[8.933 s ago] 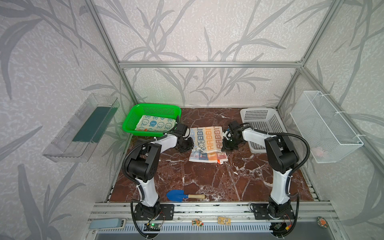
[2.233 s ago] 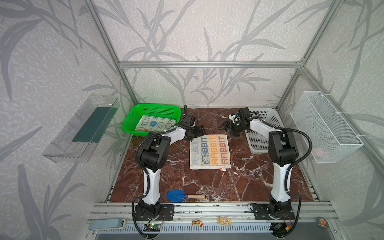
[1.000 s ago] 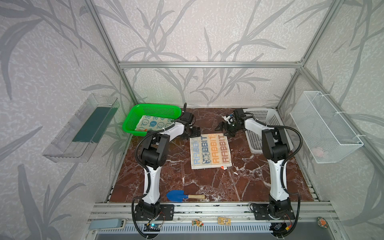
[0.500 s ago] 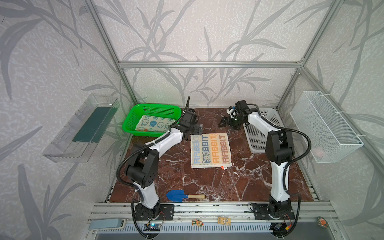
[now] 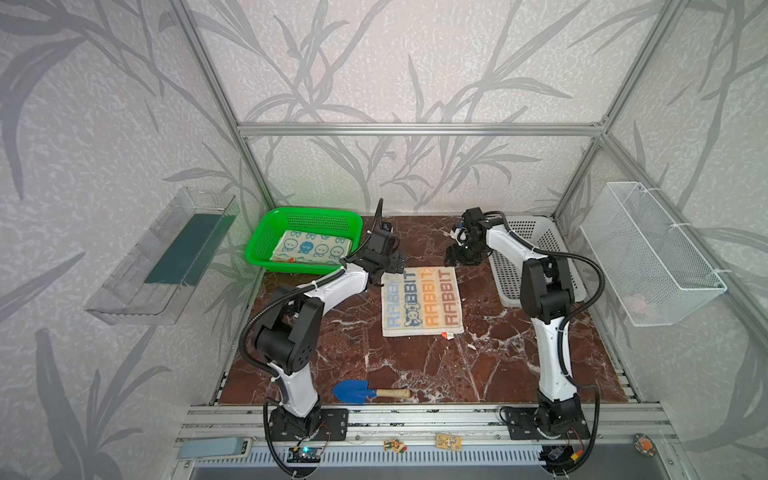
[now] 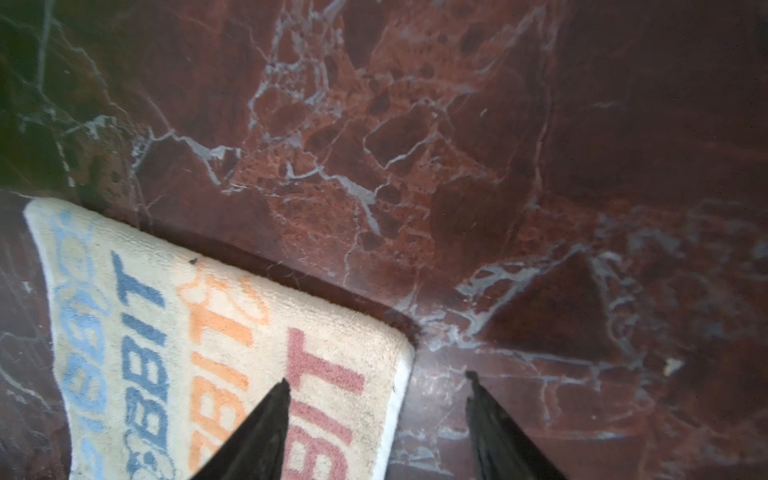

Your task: Fold and stack the towels

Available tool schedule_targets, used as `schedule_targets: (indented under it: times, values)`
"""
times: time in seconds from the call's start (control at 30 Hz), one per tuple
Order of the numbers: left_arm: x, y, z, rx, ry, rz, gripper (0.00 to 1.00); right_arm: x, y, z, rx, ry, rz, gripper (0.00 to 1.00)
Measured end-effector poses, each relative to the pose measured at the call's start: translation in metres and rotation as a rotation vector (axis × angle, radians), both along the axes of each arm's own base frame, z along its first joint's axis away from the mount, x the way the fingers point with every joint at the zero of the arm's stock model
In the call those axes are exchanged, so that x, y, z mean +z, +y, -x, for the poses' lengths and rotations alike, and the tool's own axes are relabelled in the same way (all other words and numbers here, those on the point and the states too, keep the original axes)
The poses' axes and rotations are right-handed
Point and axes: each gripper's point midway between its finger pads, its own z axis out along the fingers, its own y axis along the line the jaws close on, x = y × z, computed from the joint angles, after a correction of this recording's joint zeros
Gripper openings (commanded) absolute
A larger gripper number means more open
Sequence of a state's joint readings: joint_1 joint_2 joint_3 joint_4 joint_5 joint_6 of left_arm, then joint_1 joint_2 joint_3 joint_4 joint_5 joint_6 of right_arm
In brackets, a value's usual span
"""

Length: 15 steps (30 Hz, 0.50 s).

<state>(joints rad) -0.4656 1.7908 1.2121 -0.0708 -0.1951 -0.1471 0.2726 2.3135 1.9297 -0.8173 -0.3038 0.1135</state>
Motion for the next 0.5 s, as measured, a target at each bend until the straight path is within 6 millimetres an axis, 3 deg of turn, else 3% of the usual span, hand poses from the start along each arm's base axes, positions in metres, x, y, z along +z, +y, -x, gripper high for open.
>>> schedule_targets:
  times: [0.5]
  values:
    - [-0.006, 0.007, -0.004, 0.020, 0.018, -0.061, 0.99, -0.019, 0.000, -0.005, 0.028, 0.022, 0.022, 0.35]
